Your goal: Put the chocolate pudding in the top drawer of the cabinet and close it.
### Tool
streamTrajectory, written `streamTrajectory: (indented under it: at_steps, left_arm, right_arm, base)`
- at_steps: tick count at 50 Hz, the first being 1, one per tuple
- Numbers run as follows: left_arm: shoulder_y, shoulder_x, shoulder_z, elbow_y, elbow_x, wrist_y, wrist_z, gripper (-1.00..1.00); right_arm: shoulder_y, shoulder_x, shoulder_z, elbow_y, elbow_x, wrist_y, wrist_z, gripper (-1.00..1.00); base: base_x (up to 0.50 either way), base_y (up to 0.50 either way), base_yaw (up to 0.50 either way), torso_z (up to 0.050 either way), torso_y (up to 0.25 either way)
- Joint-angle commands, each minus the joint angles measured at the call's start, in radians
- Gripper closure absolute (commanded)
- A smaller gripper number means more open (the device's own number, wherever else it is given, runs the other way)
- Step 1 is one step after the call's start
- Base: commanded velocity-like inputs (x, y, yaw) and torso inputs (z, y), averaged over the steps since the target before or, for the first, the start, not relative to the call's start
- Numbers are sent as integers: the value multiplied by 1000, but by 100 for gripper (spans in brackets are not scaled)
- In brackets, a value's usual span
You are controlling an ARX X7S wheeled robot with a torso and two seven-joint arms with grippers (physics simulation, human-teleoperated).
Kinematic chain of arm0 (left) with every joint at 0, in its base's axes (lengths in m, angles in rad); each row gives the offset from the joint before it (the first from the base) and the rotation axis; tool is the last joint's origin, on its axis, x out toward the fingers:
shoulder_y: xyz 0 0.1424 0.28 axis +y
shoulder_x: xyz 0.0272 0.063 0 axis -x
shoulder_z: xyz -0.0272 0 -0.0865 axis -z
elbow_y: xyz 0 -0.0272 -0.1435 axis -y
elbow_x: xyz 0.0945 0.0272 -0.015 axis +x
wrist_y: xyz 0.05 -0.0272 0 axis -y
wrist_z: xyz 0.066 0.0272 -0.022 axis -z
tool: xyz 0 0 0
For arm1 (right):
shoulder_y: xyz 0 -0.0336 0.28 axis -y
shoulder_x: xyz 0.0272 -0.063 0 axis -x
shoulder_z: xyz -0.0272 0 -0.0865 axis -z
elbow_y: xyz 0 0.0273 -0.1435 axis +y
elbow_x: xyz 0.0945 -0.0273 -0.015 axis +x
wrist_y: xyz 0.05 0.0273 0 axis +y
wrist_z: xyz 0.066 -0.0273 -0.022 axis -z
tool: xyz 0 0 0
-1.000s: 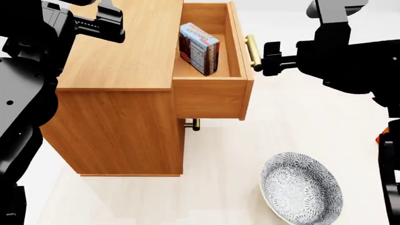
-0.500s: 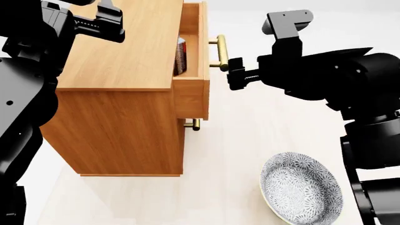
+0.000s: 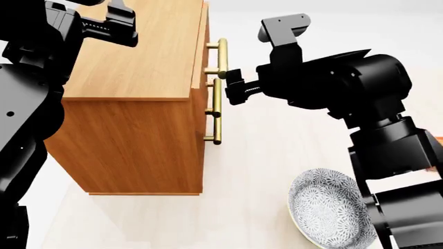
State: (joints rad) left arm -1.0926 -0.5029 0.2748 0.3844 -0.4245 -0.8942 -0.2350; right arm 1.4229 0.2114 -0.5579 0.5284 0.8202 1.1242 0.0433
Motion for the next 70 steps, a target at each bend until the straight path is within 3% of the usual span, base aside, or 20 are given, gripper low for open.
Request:
streamTrajectory:
  at_steps: [1, 27, 52, 70]
  left_arm:
    - [0, 1, -1, 0, -2, -2, -5, -100]
    - [-1, 0, -2, 0, -8, -7, -11, -100]
    - [-1, -1, -1, -1, -13, -1, -11, -100]
    - [4, -4, 1, -4, -8, 25, -9, -100]
  right_arm:
    - [28, -64, -36, 39, 27, -17, -38, -100]
    - [33, -91, -75, 44, 36, -25, -51, -100]
    - [-20, 182, 60, -205, 145, 158, 118, -100]
    - [1, 284, 179, -292, 223, 232, 216, -100]
  base:
    - [0, 0, 0, 0, 0]
    - [3, 3, 6, 0, -3]
    - [0, 0, 1, 0, 0]
    - [0, 0, 0, 0, 0]
